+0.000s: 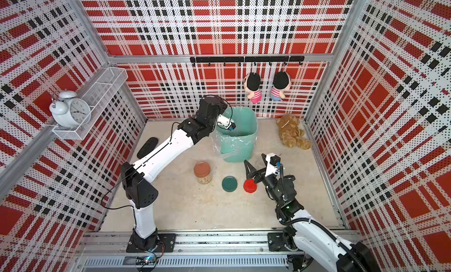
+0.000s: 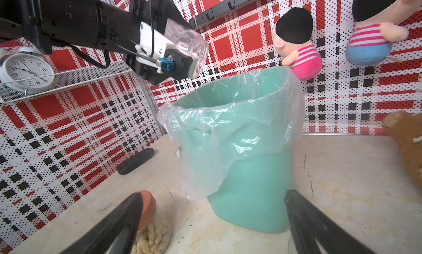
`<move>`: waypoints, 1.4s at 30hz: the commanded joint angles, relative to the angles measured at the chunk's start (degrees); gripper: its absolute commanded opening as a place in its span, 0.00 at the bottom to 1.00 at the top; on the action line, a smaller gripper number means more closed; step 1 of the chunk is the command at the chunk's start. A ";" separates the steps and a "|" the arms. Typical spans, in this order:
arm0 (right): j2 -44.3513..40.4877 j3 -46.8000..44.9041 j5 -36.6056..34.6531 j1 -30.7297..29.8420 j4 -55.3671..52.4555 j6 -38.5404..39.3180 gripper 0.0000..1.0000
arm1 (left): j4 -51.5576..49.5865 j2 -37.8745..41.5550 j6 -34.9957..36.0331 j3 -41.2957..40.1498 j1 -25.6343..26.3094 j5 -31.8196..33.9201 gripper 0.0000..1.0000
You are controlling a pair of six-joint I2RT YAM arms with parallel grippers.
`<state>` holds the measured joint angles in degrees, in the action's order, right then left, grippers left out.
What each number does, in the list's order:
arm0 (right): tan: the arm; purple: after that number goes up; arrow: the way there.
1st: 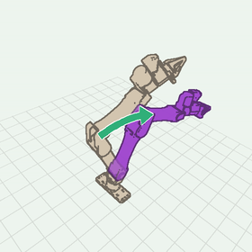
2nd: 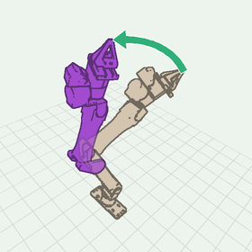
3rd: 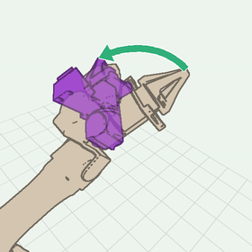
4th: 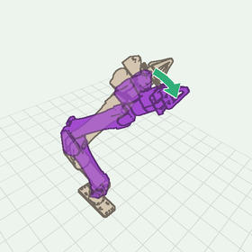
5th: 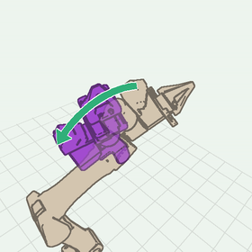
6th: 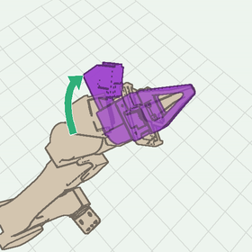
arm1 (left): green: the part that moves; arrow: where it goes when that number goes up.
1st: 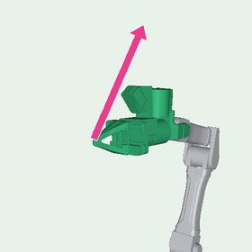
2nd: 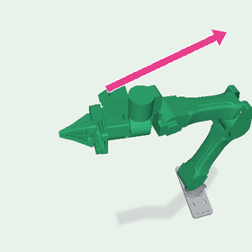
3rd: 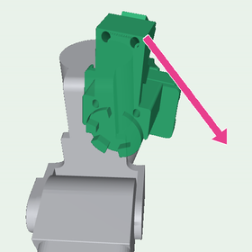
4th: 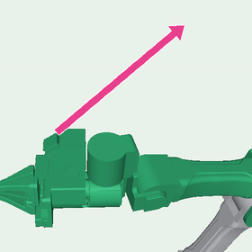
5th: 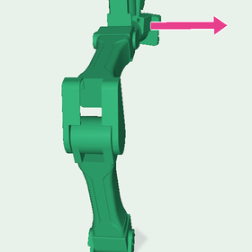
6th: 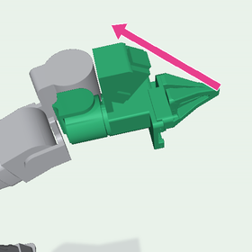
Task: Empty moldy peanuts from jars
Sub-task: Pour the moldy peanuts from the jar into the trash bin.
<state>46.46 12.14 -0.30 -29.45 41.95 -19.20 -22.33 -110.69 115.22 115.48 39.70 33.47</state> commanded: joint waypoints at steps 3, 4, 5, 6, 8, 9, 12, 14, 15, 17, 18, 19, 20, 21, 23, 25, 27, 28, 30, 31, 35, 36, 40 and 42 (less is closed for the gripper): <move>-0.11 -1.17 0.08 0.54 2.76 -0.48 1.00 | 7.71 2.39 9.36 -6.74 0.93 3.32 0.00; -0.42 -1.16 -0.05 0.54 2.43 -0.25 1.00 | 8.51 2.86 10.55 -8.98 0.62 3.16 0.00; -0.78 -1.03 -0.20 0.53 1.97 0.16 1.00 | 9.30 3.05 11.70 -10.41 0.22 2.54 0.00; -1.07 -0.95 -0.23 0.62 1.54 0.47 1.00 | 10.37 2.94 12.93 -10.78 -0.04 2.15 0.00; -1.66 -0.93 -0.30 0.62 0.97 0.92 1.00 | 14.21 2.44 15.49 -9.22 0.36 1.19 0.00; -1.80 -0.96 -0.34 0.62 0.85 1.02 1.00 | 16.40 2.00 16.72 -8.08 0.61 0.42 0.00; -1.40 -1.13 -0.41 0.64 1.45 0.68 1.00 | 20.67 -0.87 20.86 -2.98 1.29 -1.76 0.00; -0.77 -1.07 0.03 0.71 2.20 0.32 1.00 | 21.06 -1.72 22.81 -2.85 1.14 -5.83 0.00; -0.62 -1.00 0.20 0.70 2.40 0.14 1.00 | 21.18 -2.00 23.36 -3.21 0.93 -6.79 0.00; -0.66 -1.04 0.30 0.71 2.68 -0.05 1.00 | 21.43 -2.72 23.99 -3.38 0.55 -6.48 0.00; -0.98 -0.95 0.39 0.69 2.29 0.06 1.00 | 22.59 -2.79 24.25 -3.68 0.38 -6.68 0.00; -1.39 -0.80 0.30 0.71 1.73 0.28 1.00 | 23.75 -2.77 24.23 -3.94 0.29 -7.45 0.00; -1.79 -0.75 0.17 0.64 1.25 0.48 1.00 | 23.37 -3.01 24.04 -3.86 0.09 -8.09 0.00; -2.18 -0.82 -0.12 0.66 0.80 0.72 1.00 | 22.95 -2.76 24.46 -5.34 -0.47 -10.38 0.00; -2.64 -0.80 -0.41 0.76 0.41 1.14 1.00 | 22.42 -2.40 24.79 -8.29 -1.63 -11.47 0.00; -2.86 -0.57 -0.41 0.77 -0.15 1.28 1.00 | 24.07 -3.39 23.87 -7.54 -2.07 -8.97 0.00; -2.82 -0.39 -0.32 0.76 -0.29 1.14 1.00 | 24.80 -4.72 23.35 -4.88 -2.29 -9.85 0.00; -2.70 -0.37 -0.17 0.74 -0.18 0.95 1.00 | 25.22 -4.96 23.38 -4.90 -2.79 -12.05 0.00; -2.18 -0.46 -0.06 0.75 0.53 0.77 1.00 | 24.90 -5.66 22.69 -5.57 -3.93 -13.34 0.00; -1.99 -0.33 0.11 0.73 0.66 0.74 1.00 | 24.91 -6.06 22.64 -6.35 -4.49 -13.33 0.00; -2.56 0.25 0.31 0.75 -0.01 1.16 1.00 | 27.57 -6.16 23.56 -10.02 -5.46 -14.64 0.00; -2.89 0.29 0.13 0.75 -0.37 1.42 1.00 | 27.98 -6.19 24.46 -10.70 -5.54 -15.28 0.00; -3.30 0.10 -0.36 0.95 -1.00 1.90 1.00 | 31.35 -6.54 23.47 -8.63 -5.04 -16.34 0.00; -2.88 -0.10 -0.15 0.96 -0.38 1.50 1.00 | 31.88 -7.30 20.21 -5.20 -4.56 -16.99 0.00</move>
<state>43.97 11.70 -0.23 -29.23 41.01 -18.24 3.18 -117.82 120.07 105.89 34.70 18.06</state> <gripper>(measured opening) 0.998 0.874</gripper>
